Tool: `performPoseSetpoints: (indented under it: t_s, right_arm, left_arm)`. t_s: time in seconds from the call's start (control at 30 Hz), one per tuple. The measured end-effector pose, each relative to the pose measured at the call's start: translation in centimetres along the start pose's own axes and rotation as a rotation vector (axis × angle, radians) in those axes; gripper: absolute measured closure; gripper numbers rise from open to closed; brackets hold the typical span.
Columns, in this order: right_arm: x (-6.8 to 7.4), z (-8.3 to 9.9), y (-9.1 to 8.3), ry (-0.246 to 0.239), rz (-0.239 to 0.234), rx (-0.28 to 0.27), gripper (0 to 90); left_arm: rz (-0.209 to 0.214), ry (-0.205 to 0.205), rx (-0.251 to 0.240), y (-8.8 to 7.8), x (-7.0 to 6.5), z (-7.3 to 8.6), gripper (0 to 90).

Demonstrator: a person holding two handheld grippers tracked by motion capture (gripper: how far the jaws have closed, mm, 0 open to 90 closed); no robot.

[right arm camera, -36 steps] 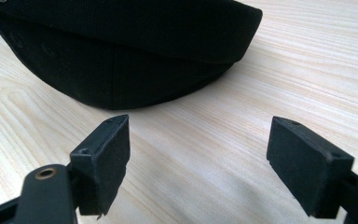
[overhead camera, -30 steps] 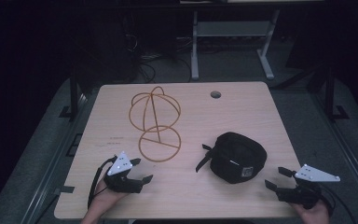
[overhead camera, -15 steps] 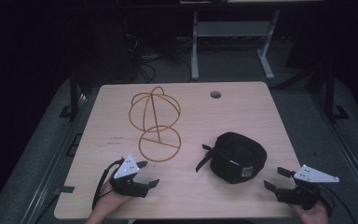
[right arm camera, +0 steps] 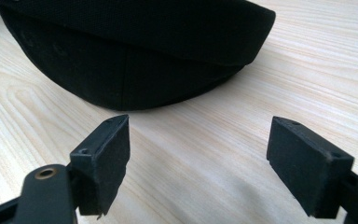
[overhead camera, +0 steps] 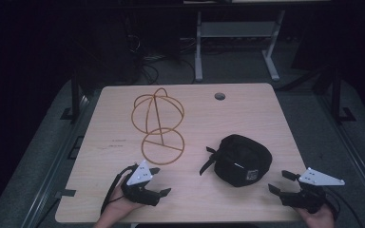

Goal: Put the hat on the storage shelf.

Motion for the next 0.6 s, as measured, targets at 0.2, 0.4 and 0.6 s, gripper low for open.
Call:
performPoseSetpoints:
  t_s: [0.2, 0.4, 0.6]
  right_arm:
    - [0.1, -0.1, 0.2, 0.014, -0.013, -0.011, 21.0]
    - [0.0, -0.1, 0.2, 0.021, -0.021, -0.017, 21.0]
    - [0.0, -0.2, 0.2, 0.026, -0.023, -0.024, 21.0]
  left_arm:
    - [0.040, -0.009, -0.006, 0.6, -0.1, -1.1, 20.8]
    - [0.080, 0.020, 0.008, 1.4, -0.6, -2.7, 20.8]
    - [0.149, 0.045, -0.008, 2.5, -1.6, -5.5, 20.9]
Point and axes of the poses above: each handheld gripper's, and its own axes: y roughly forward along the jaws, z roughly out of its underside, x roughly to its left, the point moved 1 cm from there along y, roughly forward along the jaws, and after that the axes turned 2 degrees about z, right-handed, at the moved point
